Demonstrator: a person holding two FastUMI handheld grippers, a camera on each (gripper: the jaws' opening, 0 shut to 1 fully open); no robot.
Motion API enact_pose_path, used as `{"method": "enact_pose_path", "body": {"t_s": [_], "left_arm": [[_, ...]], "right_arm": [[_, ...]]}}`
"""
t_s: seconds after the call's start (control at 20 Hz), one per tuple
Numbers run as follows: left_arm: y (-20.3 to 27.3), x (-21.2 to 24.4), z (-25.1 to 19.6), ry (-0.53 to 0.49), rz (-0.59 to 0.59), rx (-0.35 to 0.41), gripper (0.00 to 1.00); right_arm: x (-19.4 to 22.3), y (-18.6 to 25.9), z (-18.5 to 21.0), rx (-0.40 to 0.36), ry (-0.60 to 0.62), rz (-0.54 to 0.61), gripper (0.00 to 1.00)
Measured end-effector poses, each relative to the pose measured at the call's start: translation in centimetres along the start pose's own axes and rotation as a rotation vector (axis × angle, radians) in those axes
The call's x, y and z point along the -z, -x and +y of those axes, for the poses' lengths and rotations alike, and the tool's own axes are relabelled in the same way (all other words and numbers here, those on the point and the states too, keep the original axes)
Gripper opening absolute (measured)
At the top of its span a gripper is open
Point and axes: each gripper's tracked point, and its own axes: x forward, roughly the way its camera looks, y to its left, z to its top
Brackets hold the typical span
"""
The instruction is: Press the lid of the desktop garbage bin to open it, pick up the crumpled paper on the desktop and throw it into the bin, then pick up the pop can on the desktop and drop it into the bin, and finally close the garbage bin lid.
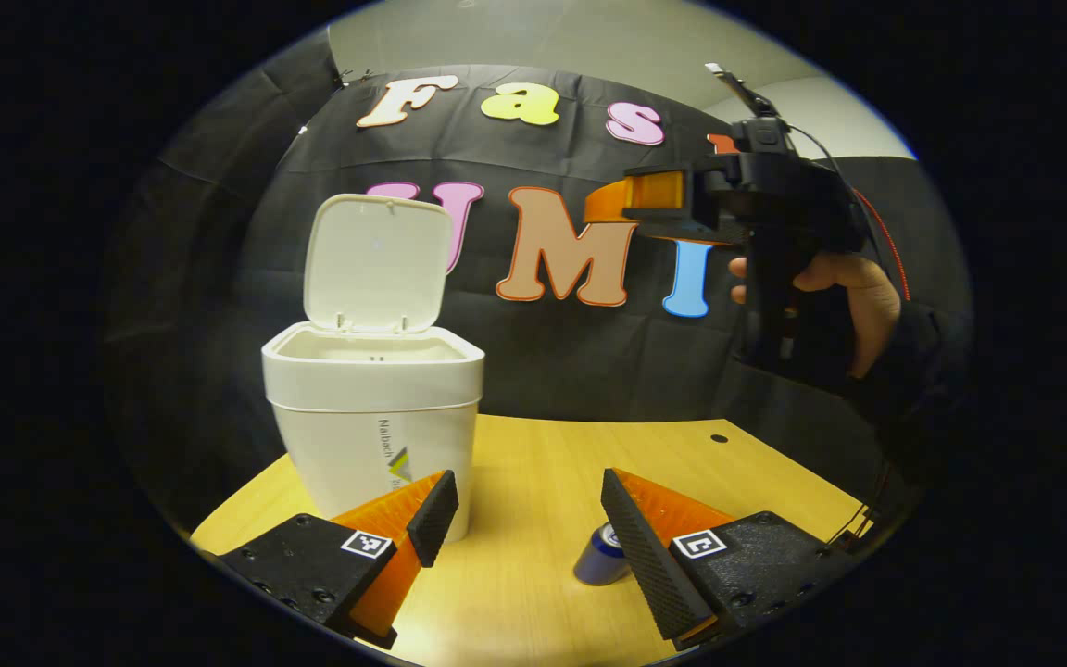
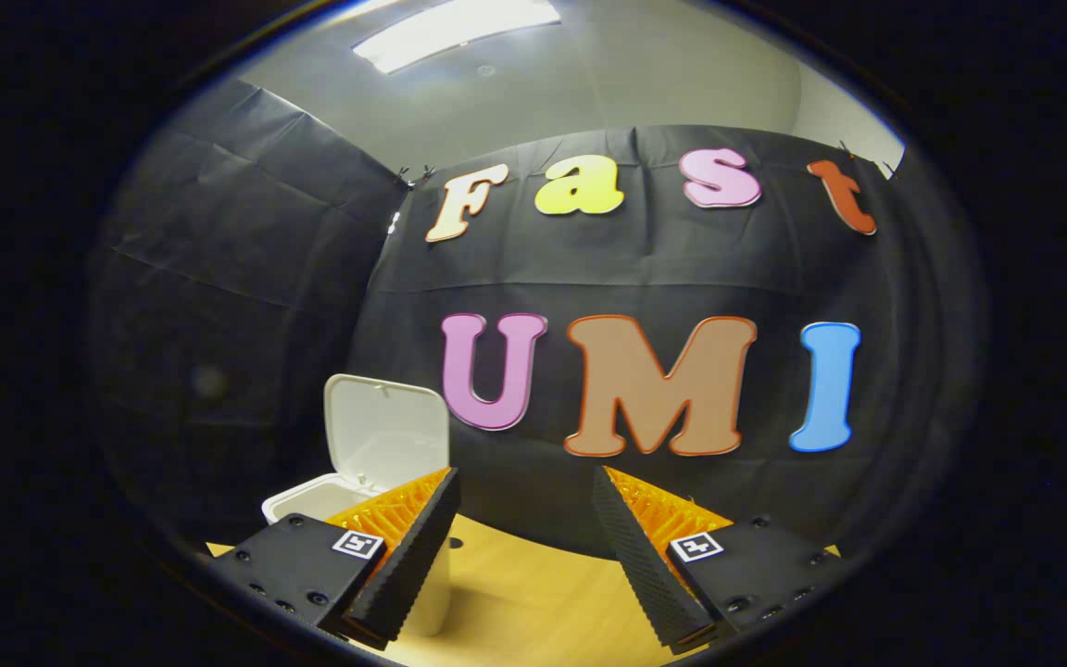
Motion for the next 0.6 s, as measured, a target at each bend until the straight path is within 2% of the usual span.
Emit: {"method": "enact_pose_path", "body": {"t_s": [0.05, 0.1, 0.15, 0.2, 0.3, 0.35, 0.45, 0.6], "left_arm": [[-0.5, 0.1, -0.9, 0.000, 0.001, 0.017, 0.94], [-1.0, 0.3, -1.8, 0.000, 0.003, 0.035, 0.94], [-1.5, 0.4, -2.8, -0.004, 0.002, 0.050, 0.94], [-1.9, 0.8, -3.9, -0.009, 0.006, 0.066, 0.94], [-2.8, 1.6, -5.8, -0.016, 0.018, 0.098, 0.94], [-3.3, 1.9, -6.6, -0.016, 0.025, 0.112, 0.94], [-4.1, 2.7, -8.1, -0.015, 0.038, 0.134, 0.94], [-5.2, 4.2, -9.7, -0.019, 0.060, 0.150, 0.94]], "right_arm": [[0.0, 1.1, -2.2, 0.037, 0.002, -0.004, 0.96], [0.1, 2.2, -4.2, 0.075, 0.003, -0.007, 0.96], [0.4, 3.3, -6.5, 0.118, 0.010, -0.008, 1.00], [0.9, 4.5, -8.4, 0.155, 0.017, -0.006, 0.96], [2.1, 6.7, -12.2, 0.228, 0.025, 0.006, 0.96], [2.8, 7.8, -13.8, 0.257, 0.018, 0.020, 1.00], [4.2, 9.8, -16.8, 0.312, -0.006, 0.046, 0.96], [6.5, 12.3, -20.1, 0.375, -0.037, 0.083, 0.96]]}}
